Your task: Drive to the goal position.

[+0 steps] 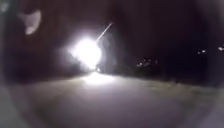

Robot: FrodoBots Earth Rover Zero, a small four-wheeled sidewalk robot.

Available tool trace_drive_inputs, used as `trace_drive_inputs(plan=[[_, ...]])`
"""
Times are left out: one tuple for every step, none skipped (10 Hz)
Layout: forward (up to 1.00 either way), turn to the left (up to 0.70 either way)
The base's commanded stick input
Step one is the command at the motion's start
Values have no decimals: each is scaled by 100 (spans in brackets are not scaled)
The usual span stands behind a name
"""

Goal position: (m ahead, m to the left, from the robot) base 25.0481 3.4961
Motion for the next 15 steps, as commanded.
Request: trace_drive_inputs(plan=[[100, 0], [100, 19], [100, 40], [100, 40], [100, 40], [100, 38], [100, 28], [100, 10], [100, 0], [100, 0], [100, 0], [100, 0], [100, 0], [100, 0], [100, 0]])
